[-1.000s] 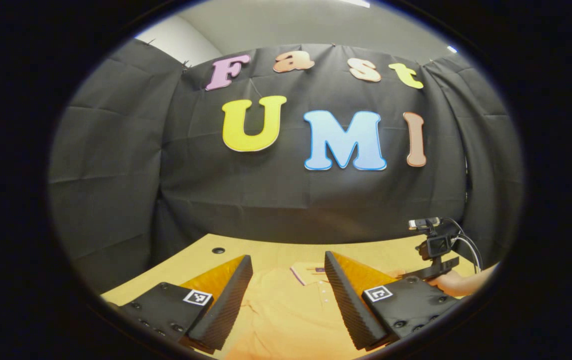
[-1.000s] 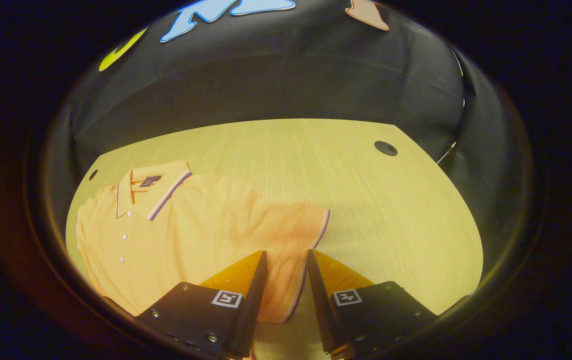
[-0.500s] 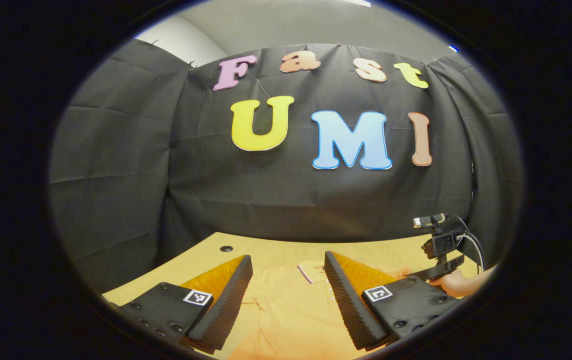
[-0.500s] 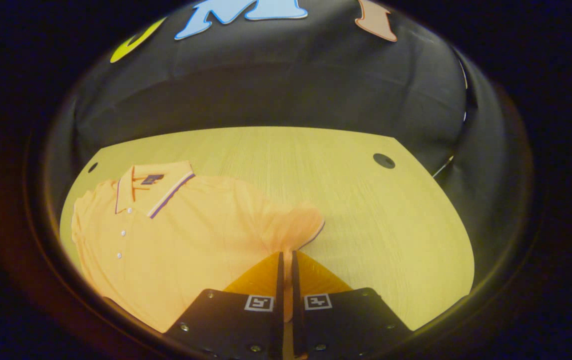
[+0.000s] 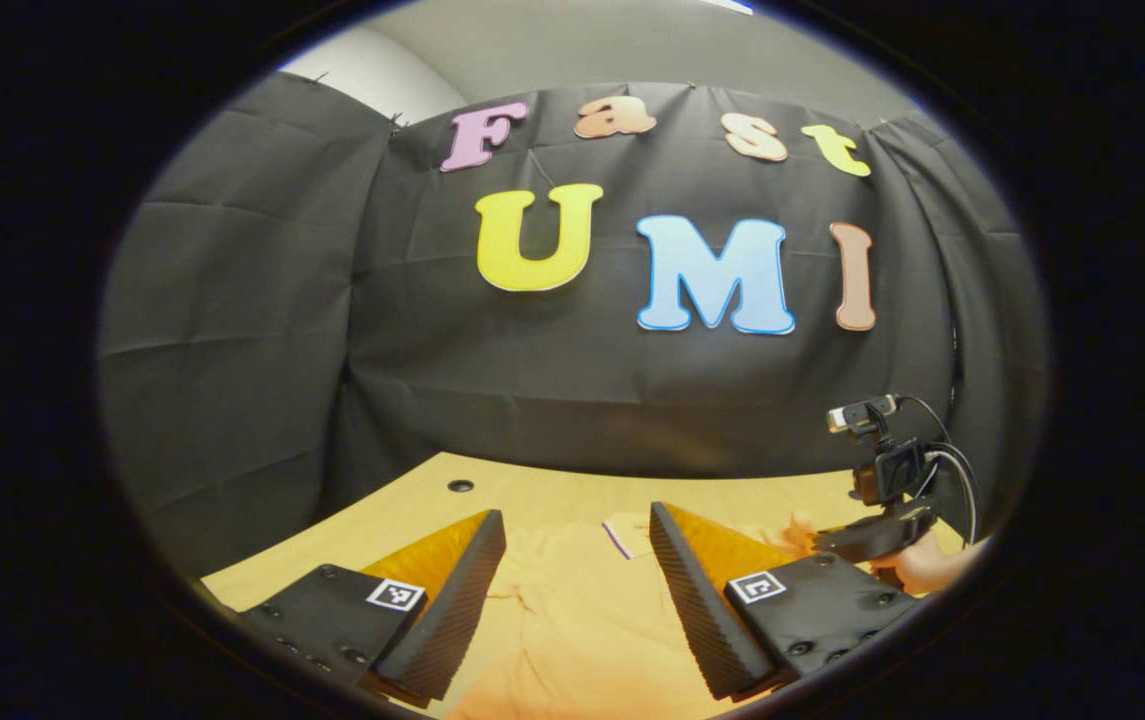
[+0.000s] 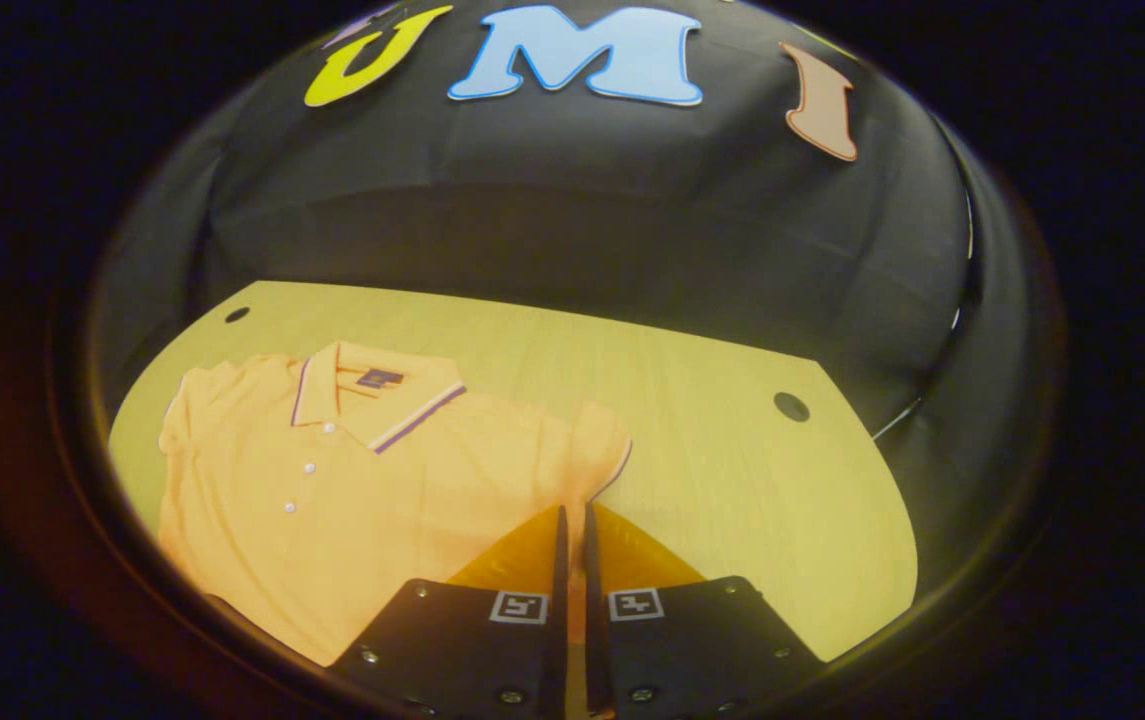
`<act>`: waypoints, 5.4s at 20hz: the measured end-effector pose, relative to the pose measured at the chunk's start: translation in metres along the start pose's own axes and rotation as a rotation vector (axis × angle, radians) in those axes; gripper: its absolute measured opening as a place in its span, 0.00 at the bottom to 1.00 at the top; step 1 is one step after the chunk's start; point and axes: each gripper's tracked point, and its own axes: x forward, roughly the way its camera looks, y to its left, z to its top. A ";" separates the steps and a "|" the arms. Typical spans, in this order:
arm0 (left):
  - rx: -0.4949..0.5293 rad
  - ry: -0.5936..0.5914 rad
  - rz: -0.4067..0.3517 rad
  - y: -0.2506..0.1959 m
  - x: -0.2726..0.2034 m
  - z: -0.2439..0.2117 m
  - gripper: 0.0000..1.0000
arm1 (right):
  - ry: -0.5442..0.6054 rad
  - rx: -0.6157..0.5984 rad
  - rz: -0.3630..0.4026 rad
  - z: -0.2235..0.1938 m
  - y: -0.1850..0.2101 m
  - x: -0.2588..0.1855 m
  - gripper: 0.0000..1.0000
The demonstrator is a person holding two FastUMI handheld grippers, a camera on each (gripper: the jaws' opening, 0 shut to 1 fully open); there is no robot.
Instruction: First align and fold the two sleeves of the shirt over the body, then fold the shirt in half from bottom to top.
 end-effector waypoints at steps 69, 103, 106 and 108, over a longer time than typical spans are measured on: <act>-0.063 0.488 0.078 0.169 0.273 -0.228 0.94 | -0.185 0.107 0.080 0.027 0.127 -0.231 0.95; 0.120 0.385 -0.216 0.025 0.274 -0.161 0.07 | -0.170 0.221 0.021 0.008 0.108 -0.230 0.95; 0.133 0.415 -0.231 0.016 0.273 -0.175 0.08 | -0.157 0.233 0.002 0.001 0.104 -0.232 0.95; 0.135 0.445 -0.251 0.011 0.270 -0.185 0.08 | -0.148 0.242 -0.017 -0.003 0.100 -0.233 0.95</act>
